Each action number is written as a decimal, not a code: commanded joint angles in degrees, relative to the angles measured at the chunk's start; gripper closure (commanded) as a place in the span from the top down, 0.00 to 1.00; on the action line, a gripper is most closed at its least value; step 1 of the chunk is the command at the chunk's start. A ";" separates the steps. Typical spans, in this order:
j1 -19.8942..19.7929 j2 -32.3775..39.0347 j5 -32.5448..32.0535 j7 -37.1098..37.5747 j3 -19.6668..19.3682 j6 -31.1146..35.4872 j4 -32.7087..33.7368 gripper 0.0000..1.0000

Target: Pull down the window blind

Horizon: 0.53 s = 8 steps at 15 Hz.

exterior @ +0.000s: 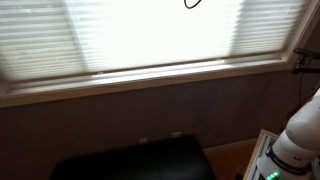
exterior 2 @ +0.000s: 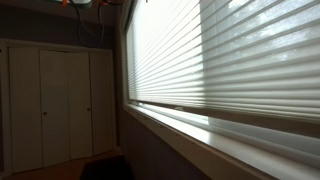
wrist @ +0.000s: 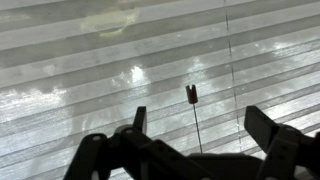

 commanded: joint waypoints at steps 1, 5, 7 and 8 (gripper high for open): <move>1.07 5.99 -7.65 6.18 0.04 1.98 8.90 1.00; 0.41 9.88 -13.25 9.13 1.98 2.05 13.76 1.00; 0.82 11.77 -14.94 9.20 2.38 1.79 16.03 1.00; 0.97 12.57 -15.58 9.22 2.52 1.61 17.02 1.00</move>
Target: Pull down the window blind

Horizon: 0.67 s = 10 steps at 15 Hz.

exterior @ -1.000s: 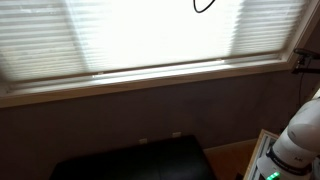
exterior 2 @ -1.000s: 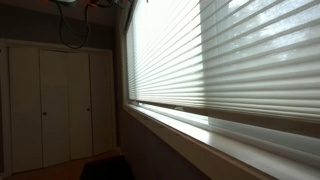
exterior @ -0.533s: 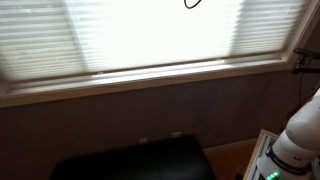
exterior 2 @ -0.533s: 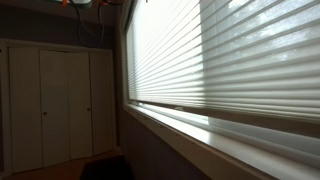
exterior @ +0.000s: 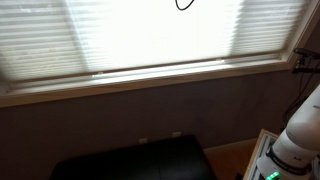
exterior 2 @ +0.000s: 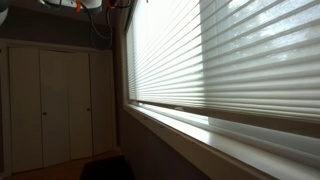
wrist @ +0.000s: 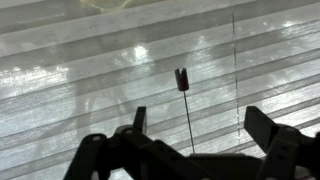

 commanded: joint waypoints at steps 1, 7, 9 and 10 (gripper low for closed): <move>0.45 5.02 -4.13 1.43 1.04 -0.28 8.08 1.00; 1.12 7.81 -4.42 0.01 1.38 -0.87 10.27 0.74; 1.44 8.47 -4.59 -0.18 1.35 -0.83 10.96 0.59; 1.58 8.61 -4.58 -0.25 1.36 -1.13 11.22 0.52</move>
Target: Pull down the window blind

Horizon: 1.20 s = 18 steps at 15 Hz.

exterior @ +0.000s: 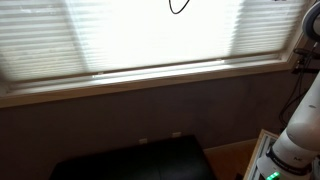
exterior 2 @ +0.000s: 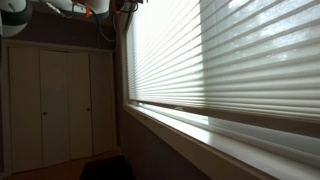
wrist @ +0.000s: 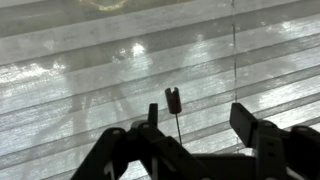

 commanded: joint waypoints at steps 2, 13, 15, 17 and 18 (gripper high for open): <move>1.07 2.31 -1.58 -0.53 0.44 -1.85 5.06 0.38; 1.85 0.24 1.50 -5.92 1.01 -8.39 2.69 0.04; 1.71 -1.12 2.93 -7.86 1.34 -9.39 0.13 0.04; 1.28 -2.81 3.76 -9.58 1.41 -9.49 -3.52 0.04; 0.98 -3.80 4.16 -10.59 1.27 -9.29 -5.73 0.04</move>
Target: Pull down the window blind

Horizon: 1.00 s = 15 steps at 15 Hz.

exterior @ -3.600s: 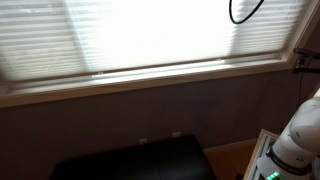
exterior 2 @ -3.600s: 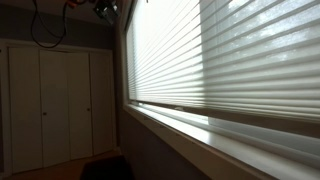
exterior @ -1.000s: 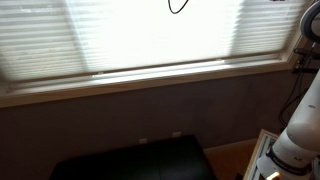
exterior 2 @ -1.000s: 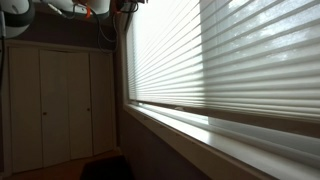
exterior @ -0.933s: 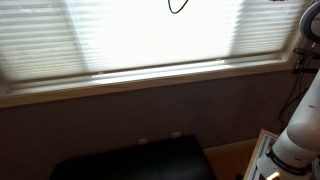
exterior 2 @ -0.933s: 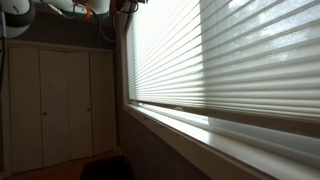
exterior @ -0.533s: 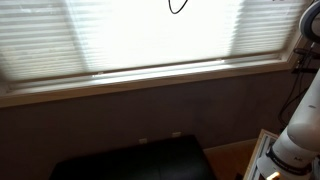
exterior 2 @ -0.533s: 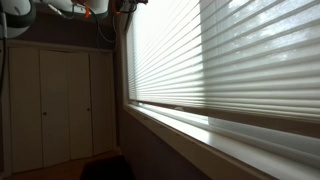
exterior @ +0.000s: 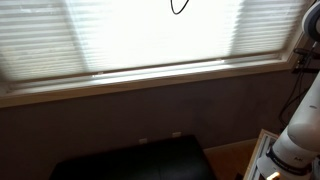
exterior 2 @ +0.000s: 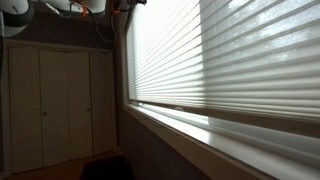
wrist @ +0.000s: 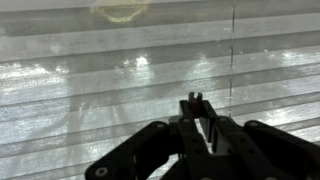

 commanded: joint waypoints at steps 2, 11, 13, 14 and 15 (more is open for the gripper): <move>-1.48 -6.70 3.95 -4.50 -0.62 -1.01 -13.51 0.04; -1.02 -15.90 8.84 -6.94 -2.46 -2.99 -29.13 0.04; -0.76 -18.23 9.27 -6.45 -2.60 -3.35 -32.53 0.04; -0.72 -19.45 9.25 -6.29 -2.68 -3.51 -34.27 0.04; -0.69 -20.61 9.12 -6.26 -2.78 -3.63 -35.89 0.04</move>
